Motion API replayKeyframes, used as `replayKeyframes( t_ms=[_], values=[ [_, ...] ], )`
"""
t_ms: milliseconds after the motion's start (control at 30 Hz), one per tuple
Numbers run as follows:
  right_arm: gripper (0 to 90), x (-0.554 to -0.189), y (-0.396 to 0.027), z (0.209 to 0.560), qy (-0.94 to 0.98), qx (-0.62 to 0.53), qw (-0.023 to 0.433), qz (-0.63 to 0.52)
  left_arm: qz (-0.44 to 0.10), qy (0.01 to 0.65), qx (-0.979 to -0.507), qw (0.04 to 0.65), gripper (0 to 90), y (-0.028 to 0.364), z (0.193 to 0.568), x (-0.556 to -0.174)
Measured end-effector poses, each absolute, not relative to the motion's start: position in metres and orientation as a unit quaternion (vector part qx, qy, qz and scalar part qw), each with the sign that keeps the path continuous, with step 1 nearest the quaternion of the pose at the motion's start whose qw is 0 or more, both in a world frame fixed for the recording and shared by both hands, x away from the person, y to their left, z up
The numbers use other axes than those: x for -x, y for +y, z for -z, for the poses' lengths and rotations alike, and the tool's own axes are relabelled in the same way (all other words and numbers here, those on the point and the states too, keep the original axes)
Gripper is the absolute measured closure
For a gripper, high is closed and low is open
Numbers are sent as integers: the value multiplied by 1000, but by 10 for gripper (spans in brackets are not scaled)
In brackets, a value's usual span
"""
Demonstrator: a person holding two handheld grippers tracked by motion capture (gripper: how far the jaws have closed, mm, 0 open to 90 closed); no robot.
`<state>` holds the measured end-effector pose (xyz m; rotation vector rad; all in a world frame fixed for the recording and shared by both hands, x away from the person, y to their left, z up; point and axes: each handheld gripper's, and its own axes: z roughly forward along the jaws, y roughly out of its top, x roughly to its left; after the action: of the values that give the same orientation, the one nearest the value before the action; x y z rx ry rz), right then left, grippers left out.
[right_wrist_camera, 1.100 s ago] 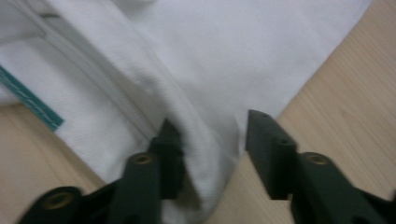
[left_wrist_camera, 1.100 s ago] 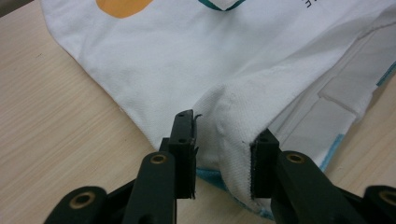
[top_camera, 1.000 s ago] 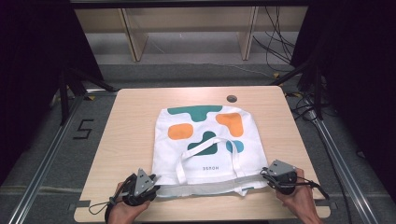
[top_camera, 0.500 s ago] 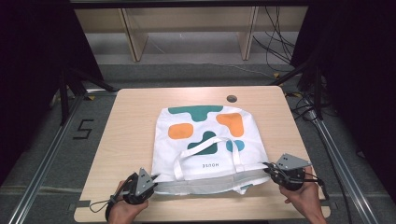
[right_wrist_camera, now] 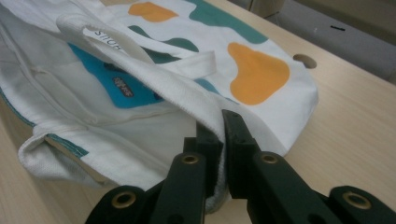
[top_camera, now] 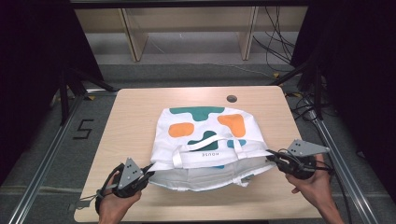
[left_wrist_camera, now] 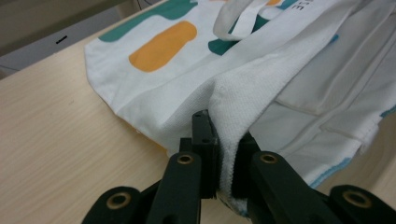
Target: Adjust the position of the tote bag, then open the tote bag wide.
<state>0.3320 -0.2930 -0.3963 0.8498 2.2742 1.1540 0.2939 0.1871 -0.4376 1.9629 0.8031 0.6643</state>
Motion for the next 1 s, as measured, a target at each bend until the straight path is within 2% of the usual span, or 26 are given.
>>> replayKeyframes(
  t_ms=[67, 300, 733, 967, 1000],
  values=[
    [870, -333, -293, 394, 823, -305, 228, -421, -264, 334, -787, 446, 849, 186, 433, -293],
    [876, -338, -296, 358, 813, -291, 232, -448, -294, 309, -771, 473, 854, 189, 395, -295],
    [881, -344, -297, 311, 804, -275, 246, -466, -317, 285, -767, 480, 859, 191, 347, -299],
    [883, -345, -298, 272, 789, -265, 267, -486, -343, 272, -743, 507, 861, 194, 311, -301],
    [883, -345, -299, 266, 784, -261, 271, -494, -354, 263, -727, 526, 862, 195, 297, -297]
  ],
)
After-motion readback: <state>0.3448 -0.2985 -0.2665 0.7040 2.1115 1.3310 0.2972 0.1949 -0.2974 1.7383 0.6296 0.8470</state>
